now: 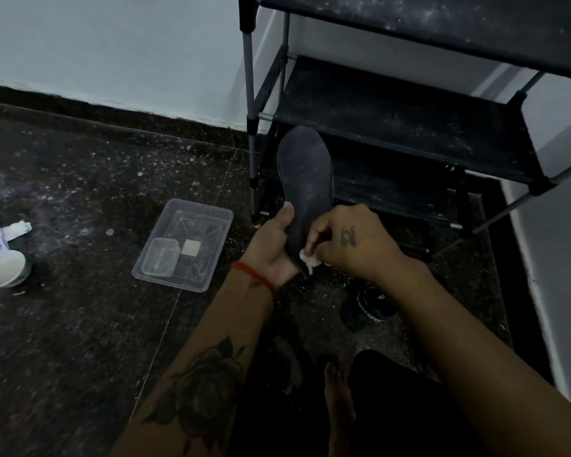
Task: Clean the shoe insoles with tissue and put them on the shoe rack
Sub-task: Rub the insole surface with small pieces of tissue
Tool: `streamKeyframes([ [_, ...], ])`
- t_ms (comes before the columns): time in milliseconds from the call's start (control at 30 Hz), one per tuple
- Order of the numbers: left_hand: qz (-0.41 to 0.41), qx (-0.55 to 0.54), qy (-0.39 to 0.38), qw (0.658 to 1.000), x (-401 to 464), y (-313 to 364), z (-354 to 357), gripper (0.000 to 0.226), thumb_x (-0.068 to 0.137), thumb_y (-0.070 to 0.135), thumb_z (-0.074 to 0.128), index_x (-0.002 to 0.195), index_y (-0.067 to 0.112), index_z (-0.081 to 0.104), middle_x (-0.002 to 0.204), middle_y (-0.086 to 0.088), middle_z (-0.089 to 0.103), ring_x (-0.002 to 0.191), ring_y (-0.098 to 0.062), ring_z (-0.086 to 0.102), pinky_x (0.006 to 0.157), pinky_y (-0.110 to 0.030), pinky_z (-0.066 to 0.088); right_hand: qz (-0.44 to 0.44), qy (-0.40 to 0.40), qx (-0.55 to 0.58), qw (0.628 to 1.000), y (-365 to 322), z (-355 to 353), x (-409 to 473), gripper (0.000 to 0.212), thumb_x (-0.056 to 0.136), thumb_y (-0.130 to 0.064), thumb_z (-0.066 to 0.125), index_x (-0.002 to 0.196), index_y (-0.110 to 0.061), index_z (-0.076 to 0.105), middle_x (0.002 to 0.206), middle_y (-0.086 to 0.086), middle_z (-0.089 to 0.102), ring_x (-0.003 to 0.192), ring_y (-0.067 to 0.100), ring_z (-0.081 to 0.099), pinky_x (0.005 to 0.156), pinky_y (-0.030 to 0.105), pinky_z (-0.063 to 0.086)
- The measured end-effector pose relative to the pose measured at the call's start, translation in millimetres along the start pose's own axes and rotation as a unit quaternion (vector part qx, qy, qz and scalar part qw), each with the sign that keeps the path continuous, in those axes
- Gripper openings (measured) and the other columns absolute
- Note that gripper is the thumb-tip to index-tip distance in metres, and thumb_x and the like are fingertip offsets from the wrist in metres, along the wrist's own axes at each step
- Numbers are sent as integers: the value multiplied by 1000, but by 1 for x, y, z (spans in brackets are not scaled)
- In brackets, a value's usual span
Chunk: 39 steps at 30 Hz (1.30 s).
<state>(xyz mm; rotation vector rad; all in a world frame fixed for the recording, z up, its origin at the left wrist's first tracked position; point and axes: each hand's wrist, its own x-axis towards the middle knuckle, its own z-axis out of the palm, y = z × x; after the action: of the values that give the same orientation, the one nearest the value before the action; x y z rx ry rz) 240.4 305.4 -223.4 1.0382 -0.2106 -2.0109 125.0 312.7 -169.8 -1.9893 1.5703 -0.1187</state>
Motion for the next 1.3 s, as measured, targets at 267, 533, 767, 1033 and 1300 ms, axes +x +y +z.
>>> streamKeyframes([
  [267, 0, 2, -9, 1000, 2, -2, 0, 47, 102, 39, 25, 122, 7, 53, 114, -16, 62, 95, -24, 61, 83, -35, 53, 20, 219, 19, 975, 18, 4, 11, 19, 81, -10, 62, 95, -20, 70, 101, 6, 63, 91, 18, 60, 71, 10, 32],
  [533, -16, 2, -17, 1000, -1, 4, -1, 56, 102, 42, 21, 134, 2, 43, 118, -19, 57, 101, -29, 57, 84, -39, 47, -98, 48, 45, 993, 15, 6, 12, 29, 72, 1, 66, 82, -24, 75, 86, -9, 65, 82, 8, 61, 73, 18, 47],
  [767, -5, -24, -15, 1000, 2, 0, 0, 49, 103, 36, 27, 139, 6, 42, 131, -17, 55, 114, -30, 54, 83, -43, 48, -12, 93, -73, 993, 21, -6, 8, 13, 69, -9, 68, 74, -19, 74, 87, 2, 70, 80, 18, 64, 75, 29, 53],
  [1033, -24, 10, -37, 999, 4, 0, -5, 58, 101, 44, 19, 105, 0, 57, 87, -15, 70, 75, -22, 69, 66, -30, 58, -65, 103, 75, 990, 19, 14, 16, 12, 75, -17, 72, 86, -22, 73, 92, -5, 64, 82, 5, 56, 68, 2, 37],
  [1300, -4, -19, -39, 999, 6, 0, -5, 49, 102, 37, 27, 141, 8, 40, 138, -20, 49, 106, -31, 58, 72, -47, 56, -55, -12, 0, 998, 29, -6, 10, 16, 71, -11, 73, 74, -27, 74, 79, -9, 70, 81, 10, 65, 75, 20, 49],
])
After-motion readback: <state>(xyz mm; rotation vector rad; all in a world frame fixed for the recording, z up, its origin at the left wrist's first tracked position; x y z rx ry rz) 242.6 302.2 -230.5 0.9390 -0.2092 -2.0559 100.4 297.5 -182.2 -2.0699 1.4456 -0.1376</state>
